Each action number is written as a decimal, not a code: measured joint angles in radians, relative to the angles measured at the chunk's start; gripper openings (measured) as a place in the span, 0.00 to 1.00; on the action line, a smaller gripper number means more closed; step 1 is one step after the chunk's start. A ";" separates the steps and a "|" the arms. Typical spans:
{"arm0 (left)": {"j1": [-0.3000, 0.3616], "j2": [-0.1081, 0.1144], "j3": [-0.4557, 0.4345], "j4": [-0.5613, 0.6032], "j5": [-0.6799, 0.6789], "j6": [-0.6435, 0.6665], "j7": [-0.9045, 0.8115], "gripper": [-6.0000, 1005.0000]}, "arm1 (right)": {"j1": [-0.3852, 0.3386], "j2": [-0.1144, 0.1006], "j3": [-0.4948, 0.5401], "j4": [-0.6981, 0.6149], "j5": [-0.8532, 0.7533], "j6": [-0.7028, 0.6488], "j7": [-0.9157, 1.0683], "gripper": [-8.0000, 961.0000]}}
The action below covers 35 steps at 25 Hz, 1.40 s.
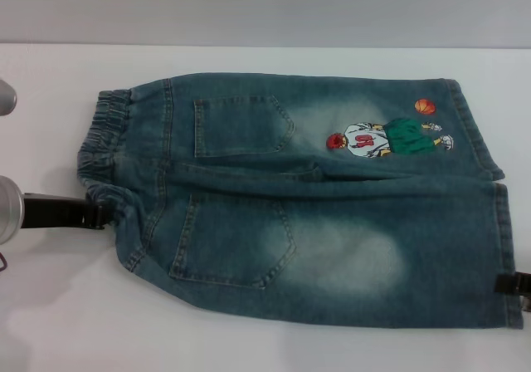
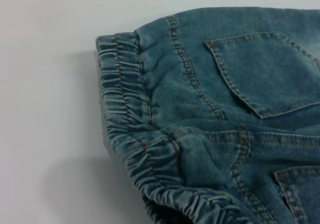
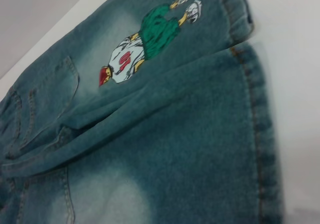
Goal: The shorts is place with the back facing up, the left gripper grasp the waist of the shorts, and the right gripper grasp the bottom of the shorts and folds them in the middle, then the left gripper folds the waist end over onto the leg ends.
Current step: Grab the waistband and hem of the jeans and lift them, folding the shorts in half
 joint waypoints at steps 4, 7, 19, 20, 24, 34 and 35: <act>-0.001 0.000 0.001 0.000 0.000 0.000 0.000 0.14 | -0.005 -0.001 0.008 -0.001 -0.007 -0.001 0.002 0.70; -0.003 0.000 0.001 0.001 0.000 0.000 0.000 0.14 | -0.005 -0.001 0.011 -0.001 -0.022 -0.002 0.003 0.70; -0.004 0.000 0.001 0.003 0.000 0.002 0.000 0.14 | 0.002 0.000 -0.003 -0.008 -0.022 -0.009 -0.001 0.70; -0.004 0.000 0.001 0.003 0.000 0.002 0.000 0.14 | 0.003 0.001 -0.006 -0.008 -0.021 -0.009 -0.001 0.70; -0.004 0.000 0.001 0.003 0.000 0.002 0.000 0.14 | 0.006 0.002 -0.015 -0.008 -0.020 -0.010 -0.001 0.70; -0.004 0.000 0.001 0.003 -0.002 0.001 0.000 0.14 | 0.014 0.002 -0.029 -0.009 -0.016 -0.012 -0.001 0.70; -0.004 0.000 0.001 0.003 -0.002 0.002 0.000 0.14 | 0.014 0.002 -0.031 -0.009 -0.013 -0.012 -0.001 0.70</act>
